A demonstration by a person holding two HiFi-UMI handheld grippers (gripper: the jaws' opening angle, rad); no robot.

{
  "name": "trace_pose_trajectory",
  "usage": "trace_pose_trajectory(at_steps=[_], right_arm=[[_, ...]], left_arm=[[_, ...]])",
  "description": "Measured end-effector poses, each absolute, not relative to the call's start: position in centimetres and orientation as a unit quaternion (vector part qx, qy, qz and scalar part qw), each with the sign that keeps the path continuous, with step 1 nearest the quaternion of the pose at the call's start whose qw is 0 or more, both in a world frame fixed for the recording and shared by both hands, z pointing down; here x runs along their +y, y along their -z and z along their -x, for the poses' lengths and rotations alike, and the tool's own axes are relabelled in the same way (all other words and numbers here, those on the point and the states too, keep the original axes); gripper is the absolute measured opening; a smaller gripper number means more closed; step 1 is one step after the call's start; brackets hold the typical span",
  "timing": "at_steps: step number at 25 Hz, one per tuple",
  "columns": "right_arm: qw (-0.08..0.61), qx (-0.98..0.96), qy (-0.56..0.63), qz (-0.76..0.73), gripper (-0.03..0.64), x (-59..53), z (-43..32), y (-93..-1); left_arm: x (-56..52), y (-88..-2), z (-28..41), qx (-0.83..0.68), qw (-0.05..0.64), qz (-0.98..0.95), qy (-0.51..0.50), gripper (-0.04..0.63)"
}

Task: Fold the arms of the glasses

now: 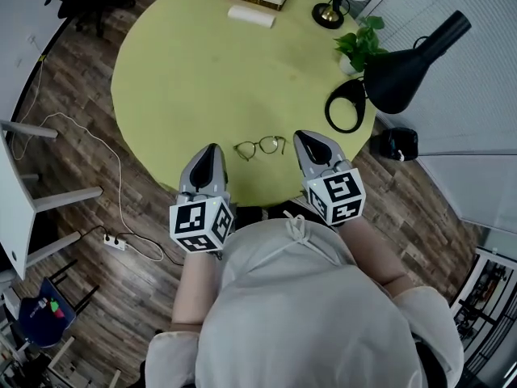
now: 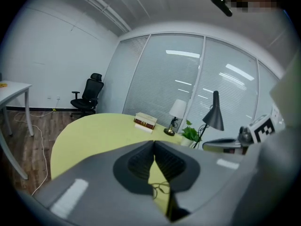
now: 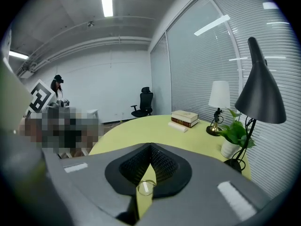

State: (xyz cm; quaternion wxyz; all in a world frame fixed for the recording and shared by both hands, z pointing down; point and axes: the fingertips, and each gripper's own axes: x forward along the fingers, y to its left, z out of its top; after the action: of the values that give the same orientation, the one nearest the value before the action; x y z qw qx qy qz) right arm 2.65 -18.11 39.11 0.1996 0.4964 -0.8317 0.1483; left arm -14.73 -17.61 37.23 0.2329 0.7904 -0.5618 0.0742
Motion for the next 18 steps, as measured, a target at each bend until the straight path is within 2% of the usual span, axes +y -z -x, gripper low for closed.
trace_pose_trajectory(at_steps=[12, 13, 14, 18], right_arm=[[0.335, -0.836, -0.187, -0.392, 0.003, -17.5, -3.8, -49.6], [0.349, -0.839, -0.184, -0.375, 0.042, -17.4, -3.6, -50.5], [0.361, -0.841, -0.180, -0.360, 0.112, -17.4, -3.5, -51.3], [0.385, -0.852, -0.148, -0.322, 0.141, -17.9, -3.1, -52.9]], left_arm=[[-17.0, -44.4, 13.8, -0.570, 0.288, -0.758, -0.131, 0.006], [-16.7, -45.2, 13.8, -0.570, 0.294, -0.755, -0.137, 0.006], [-16.4, -45.9, 13.7, -0.571, 0.299, -0.751, -0.142, 0.006], [-15.6, -47.9, 13.6, -0.568, 0.328, -0.742, -0.137, 0.006]])
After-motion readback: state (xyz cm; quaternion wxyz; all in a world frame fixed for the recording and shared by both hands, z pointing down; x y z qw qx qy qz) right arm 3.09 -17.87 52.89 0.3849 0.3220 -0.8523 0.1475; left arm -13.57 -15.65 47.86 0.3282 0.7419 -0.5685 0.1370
